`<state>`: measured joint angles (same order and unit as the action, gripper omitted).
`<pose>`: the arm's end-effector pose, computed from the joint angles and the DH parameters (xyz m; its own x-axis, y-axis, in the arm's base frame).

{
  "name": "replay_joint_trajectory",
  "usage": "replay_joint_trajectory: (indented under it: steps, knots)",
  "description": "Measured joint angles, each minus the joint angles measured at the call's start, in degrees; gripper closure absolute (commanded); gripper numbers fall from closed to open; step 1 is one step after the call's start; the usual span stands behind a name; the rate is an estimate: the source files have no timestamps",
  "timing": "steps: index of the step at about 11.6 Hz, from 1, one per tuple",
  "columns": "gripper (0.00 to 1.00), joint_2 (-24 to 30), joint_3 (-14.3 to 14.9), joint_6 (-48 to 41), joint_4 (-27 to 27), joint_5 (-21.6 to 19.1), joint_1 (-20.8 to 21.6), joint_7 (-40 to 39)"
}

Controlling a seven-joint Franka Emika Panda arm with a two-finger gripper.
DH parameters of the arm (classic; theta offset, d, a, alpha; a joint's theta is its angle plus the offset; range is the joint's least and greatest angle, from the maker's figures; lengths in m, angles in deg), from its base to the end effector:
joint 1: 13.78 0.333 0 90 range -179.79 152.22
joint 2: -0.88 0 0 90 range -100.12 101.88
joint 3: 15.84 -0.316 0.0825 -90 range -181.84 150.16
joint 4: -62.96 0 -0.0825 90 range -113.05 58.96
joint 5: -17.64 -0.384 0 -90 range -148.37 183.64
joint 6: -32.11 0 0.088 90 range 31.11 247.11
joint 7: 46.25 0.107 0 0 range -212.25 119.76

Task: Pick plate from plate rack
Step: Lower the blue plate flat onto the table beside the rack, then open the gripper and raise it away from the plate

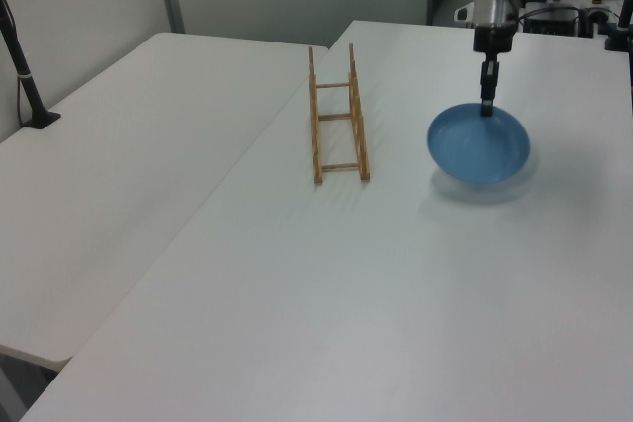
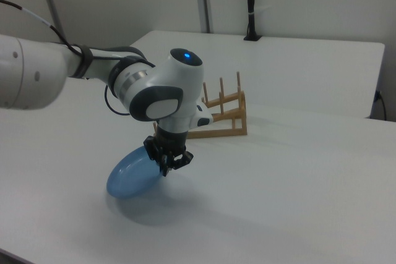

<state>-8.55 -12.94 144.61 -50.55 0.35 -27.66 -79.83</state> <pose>0.5506 -0.1450 0.3729 0.9875 0.1553 -0.0285 0.1390 -0.9409 -0.3088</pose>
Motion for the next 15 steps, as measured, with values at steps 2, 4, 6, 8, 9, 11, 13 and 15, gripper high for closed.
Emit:
replay_joint_trajectory:
  steps: [2,4,6,8,9,11,13,15]
  knots:
    - [0.74,-1.57,-0.03,2.1,0.01,-0.18,0.48,0.56]
    - [0.3,-2.41,-0.07,3.07,0.02,-0.18,1.18,1.24]
    - [0.16,-2.67,-0.07,3.07,0.04,-0.18,1.34,1.38]
    - [0.07,-2.74,-0.06,3.07,0.13,-0.18,1.34,1.4]
    - [0.0,-2.74,-0.06,3.07,0.21,-0.18,1.34,1.41]
    - [0.0,-2.72,-0.05,3.07,0.65,-0.18,1.31,1.61]
    - [0.0,-2.15,-0.01,3.07,1.82,-0.2,1.29,4.83]
    - [0.0,0.1,-0.1,2.64,3.6,-0.2,1.57,10.38]
